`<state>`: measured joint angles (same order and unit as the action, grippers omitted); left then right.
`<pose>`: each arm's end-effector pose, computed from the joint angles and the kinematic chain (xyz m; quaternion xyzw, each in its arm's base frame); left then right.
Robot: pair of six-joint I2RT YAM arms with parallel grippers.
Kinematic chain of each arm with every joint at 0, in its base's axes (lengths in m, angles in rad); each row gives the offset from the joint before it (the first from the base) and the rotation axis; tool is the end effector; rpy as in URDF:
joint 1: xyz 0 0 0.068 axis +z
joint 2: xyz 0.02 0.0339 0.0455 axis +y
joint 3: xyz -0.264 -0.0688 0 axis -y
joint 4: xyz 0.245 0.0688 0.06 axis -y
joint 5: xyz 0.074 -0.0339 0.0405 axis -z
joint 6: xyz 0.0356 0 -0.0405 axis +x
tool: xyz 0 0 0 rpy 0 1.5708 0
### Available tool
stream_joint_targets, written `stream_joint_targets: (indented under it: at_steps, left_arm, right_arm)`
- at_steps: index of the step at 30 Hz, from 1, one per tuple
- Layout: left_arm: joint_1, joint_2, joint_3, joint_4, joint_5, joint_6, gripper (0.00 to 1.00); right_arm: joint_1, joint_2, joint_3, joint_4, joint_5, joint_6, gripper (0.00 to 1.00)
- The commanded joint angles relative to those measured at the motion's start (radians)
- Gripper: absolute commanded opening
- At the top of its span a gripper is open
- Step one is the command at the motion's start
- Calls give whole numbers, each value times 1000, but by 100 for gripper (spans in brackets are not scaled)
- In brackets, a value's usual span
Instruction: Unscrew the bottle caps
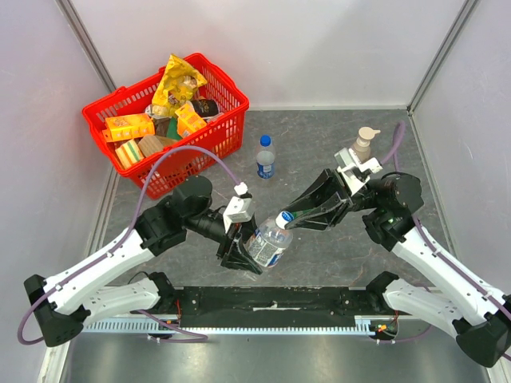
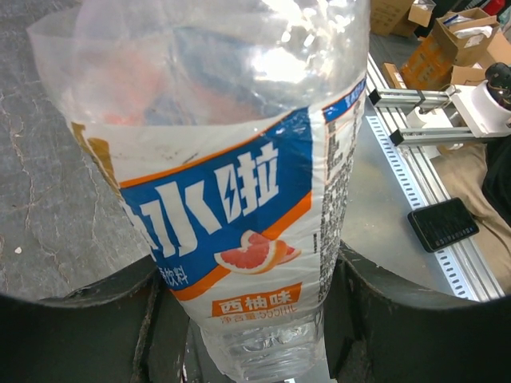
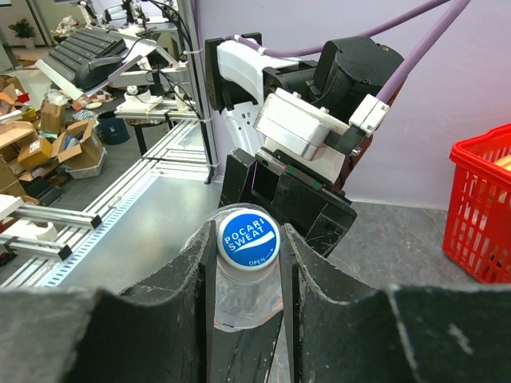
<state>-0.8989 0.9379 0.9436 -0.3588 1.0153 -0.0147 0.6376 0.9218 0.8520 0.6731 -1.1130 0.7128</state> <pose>0.0981 -0.1719 0.3557 0.5580 0.5290 -0.5783 0.2727 0.1280 0.1345 0.4175 -0.4524 0.4122 0.6616 0.4332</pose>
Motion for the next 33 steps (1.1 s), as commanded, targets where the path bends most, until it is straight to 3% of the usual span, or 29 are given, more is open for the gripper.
stream_joint_targets:
  at_steps: [1,4,6,8,10,15,22,29,33]
  left_arm:
    - [-1,-13,60,57,-46,-11,20]
    - [-1,-21,61,14,-108,12,20]
    - [-1,-22,63,-21,-165,13,20]
    - [-1,-22,64,-58,-205,50,19]
    - [-1,-25,60,-81,-244,58,18]
    - [-1,-33,41,-129,-336,76,18]
    - [-1,-53,35,-207,-487,104,18]
    - [-1,-82,15,-232,-648,108,17]
    - [-1,-79,1,-249,-744,108,17]
  right_arm:
    - [10,-1,25,-90,5,-96,0]
    - [10,-11,45,-191,45,-168,0]
    - [10,-18,58,-253,83,-209,5]
    - [8,-21,64,-282,114,-225,18]
    - [10,-23,70,-293,137,-231,41]
    - [10,-21,84,-311,173,-234,61]
    - [10,-28,90,-359,274,-250,68]
    - [10,-3,124,-481,458,-260,87]
    - [10,32,134,-517,541,-228,88]
